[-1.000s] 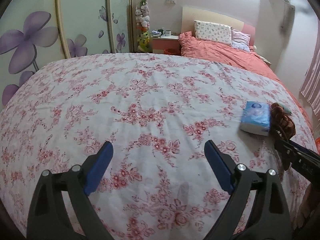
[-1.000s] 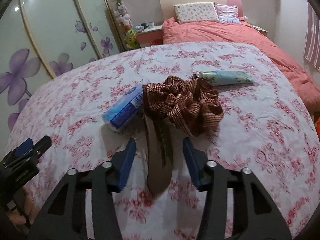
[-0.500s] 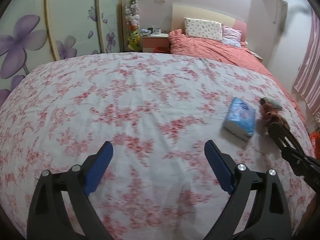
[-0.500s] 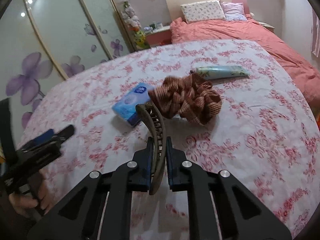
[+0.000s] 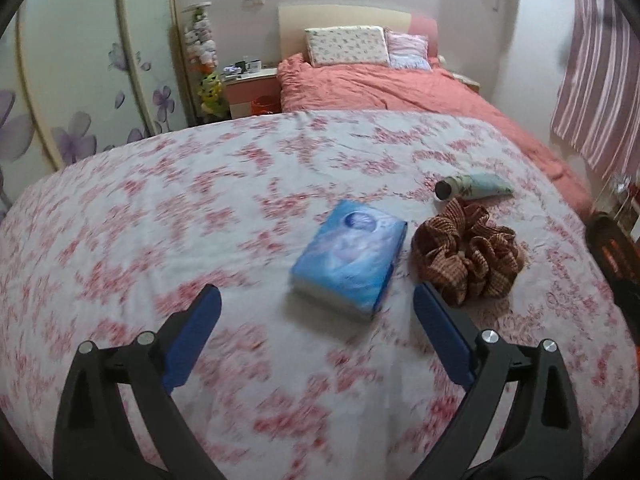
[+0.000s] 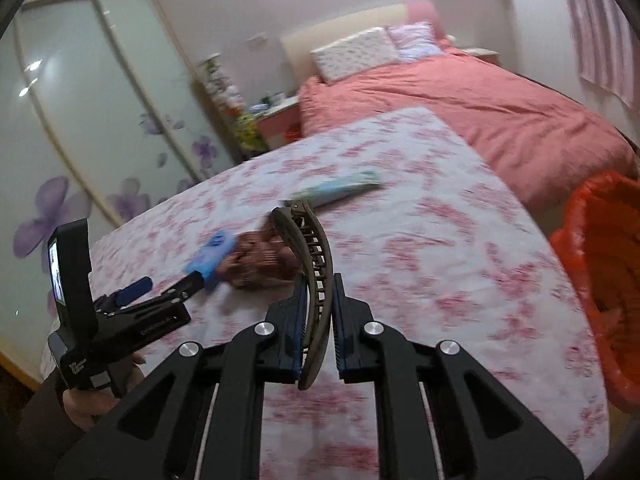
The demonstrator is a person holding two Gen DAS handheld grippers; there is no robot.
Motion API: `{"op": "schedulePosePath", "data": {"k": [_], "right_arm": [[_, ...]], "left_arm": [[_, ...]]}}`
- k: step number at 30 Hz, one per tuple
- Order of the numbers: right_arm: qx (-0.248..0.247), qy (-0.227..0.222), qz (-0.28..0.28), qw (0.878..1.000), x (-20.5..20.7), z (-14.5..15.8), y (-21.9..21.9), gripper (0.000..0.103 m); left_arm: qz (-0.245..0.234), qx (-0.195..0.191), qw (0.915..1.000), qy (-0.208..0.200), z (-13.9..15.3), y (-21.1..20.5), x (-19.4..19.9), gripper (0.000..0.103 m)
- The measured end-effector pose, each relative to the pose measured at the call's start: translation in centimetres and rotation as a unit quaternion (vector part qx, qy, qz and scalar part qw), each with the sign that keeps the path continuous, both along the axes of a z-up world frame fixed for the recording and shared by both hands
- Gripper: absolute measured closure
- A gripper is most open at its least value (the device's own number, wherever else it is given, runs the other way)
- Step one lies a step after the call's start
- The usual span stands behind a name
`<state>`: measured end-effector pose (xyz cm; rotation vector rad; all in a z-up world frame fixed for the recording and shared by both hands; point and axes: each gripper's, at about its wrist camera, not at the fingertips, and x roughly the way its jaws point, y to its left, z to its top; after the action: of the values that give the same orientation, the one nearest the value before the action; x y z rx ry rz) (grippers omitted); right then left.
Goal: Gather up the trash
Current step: 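Grasp the blue Vinda tissue pack with the left tool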
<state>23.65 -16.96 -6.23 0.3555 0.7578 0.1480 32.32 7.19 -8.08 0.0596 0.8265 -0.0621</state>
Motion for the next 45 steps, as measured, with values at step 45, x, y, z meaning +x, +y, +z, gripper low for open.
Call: {"op": "schedulePosePath", "data": {"k": [45], "right_arm": [[-0.01, -0.007, -0.04, 0.999, -1.5, -0.8, -3.7, 0.091]], "left_arm": [[0.027, -0.003, 0.9992, 0.031, 0.1, 0.8, 0.3, 0.046]]}}
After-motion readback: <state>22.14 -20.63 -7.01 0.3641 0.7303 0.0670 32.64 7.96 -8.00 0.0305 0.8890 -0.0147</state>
